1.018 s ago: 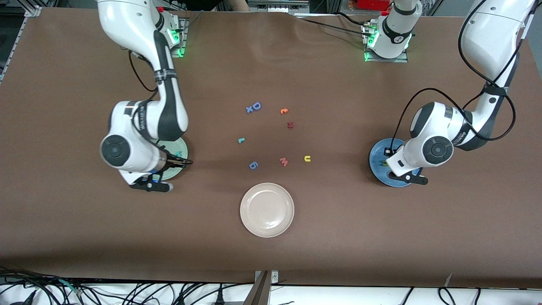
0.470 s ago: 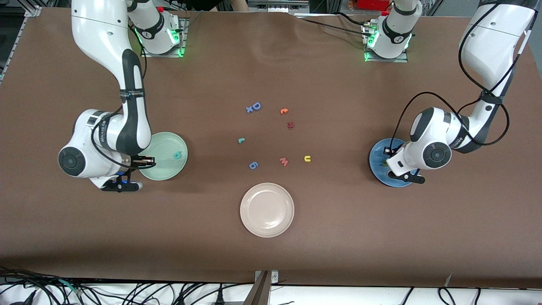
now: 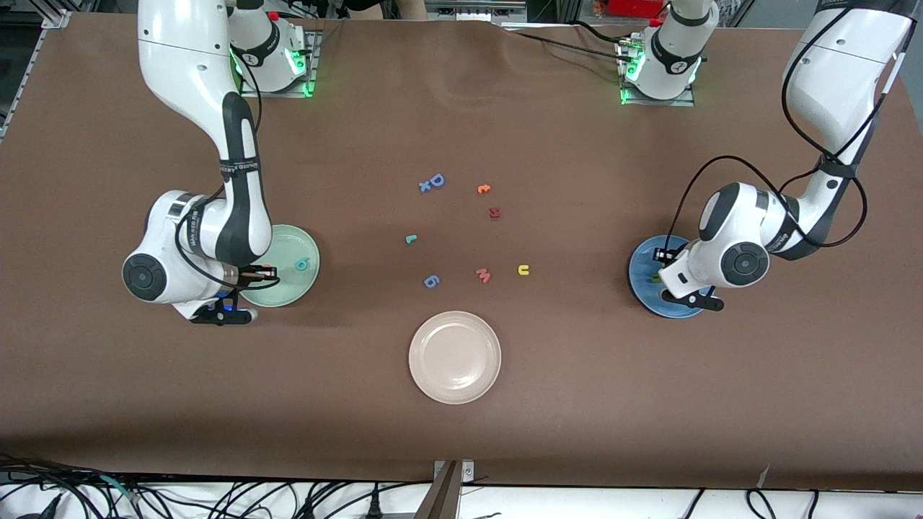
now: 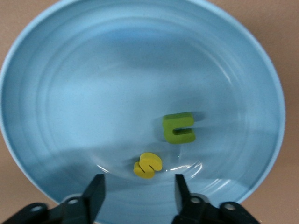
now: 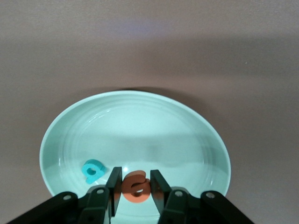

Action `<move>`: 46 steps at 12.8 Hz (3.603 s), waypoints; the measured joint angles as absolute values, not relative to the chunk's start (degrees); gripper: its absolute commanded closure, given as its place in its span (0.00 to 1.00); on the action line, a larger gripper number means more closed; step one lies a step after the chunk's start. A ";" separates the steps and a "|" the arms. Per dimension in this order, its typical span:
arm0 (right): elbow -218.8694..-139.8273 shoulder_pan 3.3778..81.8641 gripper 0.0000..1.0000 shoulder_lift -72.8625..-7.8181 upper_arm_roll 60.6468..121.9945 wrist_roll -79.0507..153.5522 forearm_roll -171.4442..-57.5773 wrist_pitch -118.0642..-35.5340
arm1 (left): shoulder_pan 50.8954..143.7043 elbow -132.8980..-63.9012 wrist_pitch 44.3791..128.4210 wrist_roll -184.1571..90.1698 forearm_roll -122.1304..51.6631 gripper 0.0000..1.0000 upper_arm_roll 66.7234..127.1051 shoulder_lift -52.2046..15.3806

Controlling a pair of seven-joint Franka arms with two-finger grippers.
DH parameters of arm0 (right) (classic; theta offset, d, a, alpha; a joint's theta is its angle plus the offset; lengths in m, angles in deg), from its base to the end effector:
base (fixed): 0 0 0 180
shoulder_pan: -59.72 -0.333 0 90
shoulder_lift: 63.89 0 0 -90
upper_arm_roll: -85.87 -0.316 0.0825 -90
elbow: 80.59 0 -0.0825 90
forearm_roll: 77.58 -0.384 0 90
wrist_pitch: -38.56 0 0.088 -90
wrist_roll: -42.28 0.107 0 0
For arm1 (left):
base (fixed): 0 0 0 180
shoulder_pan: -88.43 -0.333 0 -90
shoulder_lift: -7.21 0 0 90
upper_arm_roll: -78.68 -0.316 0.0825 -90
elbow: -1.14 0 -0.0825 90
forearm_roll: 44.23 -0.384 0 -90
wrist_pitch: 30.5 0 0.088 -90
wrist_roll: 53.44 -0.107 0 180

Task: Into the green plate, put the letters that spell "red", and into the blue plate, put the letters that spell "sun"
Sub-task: 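Open the left gripper over the blue plate while the right gripper releases e, then move the left gripper to the yellow u while the right gripper reaches the teal piece, then grasp the yellow u with the left gripper while the right gripper grasps the piece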

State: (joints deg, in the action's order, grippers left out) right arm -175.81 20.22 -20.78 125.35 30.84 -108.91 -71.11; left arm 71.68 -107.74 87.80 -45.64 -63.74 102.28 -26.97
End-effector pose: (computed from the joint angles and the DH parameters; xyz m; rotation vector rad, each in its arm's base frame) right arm 0.6402 0.0825 0.2213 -3.0696 0.0056 0.4448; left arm 0.5847 -0.0488 0.1817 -3.0067 0.2731 0.5397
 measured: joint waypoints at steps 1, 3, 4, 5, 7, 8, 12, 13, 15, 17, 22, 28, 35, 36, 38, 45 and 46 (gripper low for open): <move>-175.84 20.24 0.81 -20.65 125.35 30.84 -108.92 -71.37 | 71.61 -107.28 87.36 -45.67 -63.74 0.00 102.72 -26.84; -175.95 20.30 0.41 -20.60 125.35 30.84 -108.92 -71.69 | 71.39 -106.39 86.48 -45.71 -63.74 0.00 104.86 -25.92; -175.97 20.30 0.33 -20.58 125.35 30.84 -108.95 -71.82 | 71.36 -106.17 86.26 -45.71 -63.74 0.00 106.20 -25.06; -175.97 20.30 0.33 -20.57 125.35 30.84 -108.95 -71.93 | 71.31 -106.00 86.19 -45.71 -63.74 0.00 107.82 -24.14; -175.97 20.23 0.33 -20.57 125.34 30.85 -108.96 -72.04 | 71.33 -105.20 86.09 -45.70 -63.74 0.00 111.25 -22.87; -175.96 20.04 0.33 -20.61 125.33 30.90 -109.05 -71.96 | 71.36 -104.66 86.08 -45.65 -63.73 0.00 112.70 -22.57; -175.13 16.06 0.33 -22.33 125.28 39.01 -109.75 -69.90 | 74.22 -101.34 86.29 -42.91 -58.63 0.00 115.58 -22.94; -174.95 14.15 0.33 -23.02 125.25 42.69 -110.27 -69.76 | 75.99 -100.03 86.33 -41.80 -58.49 0.00 115.59 -23.55; -174.89 10.35 0.32 -23.66 125.19 47.84 -113.49 -69.75 | 80.13 -96.99 87.12 -40.00 -58.45 0.00 115.43 -25.79; -174.93 6.85 0.12 -23.68 125.08 53.29 -115.35 -70.86 | 83.31 -94.98 91.07 -36.59 -58.45 0.00 115.10 -28.78; -176.93 -1.80 0.02 -22.23 124.38 70.61 -118.20 -77.65 | 91.83 -94.51 98.65 -26.88 -63.83 0.00 111.24 -34.45; -183.10 -7.61 0.04 -21.63 123.96 78.84 -125.57 -83.56 | 95.70 -94.44 101.93 -25.16 -65.90 0.00 107.97 -38.20; -185.75 -8.57 0.36 -20.85 121.92 79.26 -131.49 -89.14 | 96.19 -94.17 103.21 -23.31 -66.53 0.77 107.68 -40.18; -185.75 -8.57 0.42 -20.88 121.97 79.42 -131.49 -89.12 | 96.16 -93.97 103.20 -23.31 -66.53 0.81 107.67 -40.15; -185.82 -8.57 0.53 -20.92 122.03 79.45 -131.49 -89.09 | 96.16 -93.57 103.20 -23.27 -66.53 0.84 107.75 -40.05; -185.99 -8.70 0.88 -21.05 122.07 79.43 -131.90 -90.61 | 94.43 -92.63 100.04 -23.22 -66.53 0.84 107.45 -39.32; -185.98 -8.70 0.92 -21.05 122.08 79.43 -131.90 -90.63 | 93.84 -92.14 98.23 -23.22 -66.53 0.84 107.58 -38.67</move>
State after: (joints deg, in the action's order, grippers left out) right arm -185.98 -8.70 -21.05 122.08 79.43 -131.90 -90.63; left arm 93.84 -92.14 98.23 -23.22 -66.53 107.58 -38.67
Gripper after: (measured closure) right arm 0.767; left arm 0.718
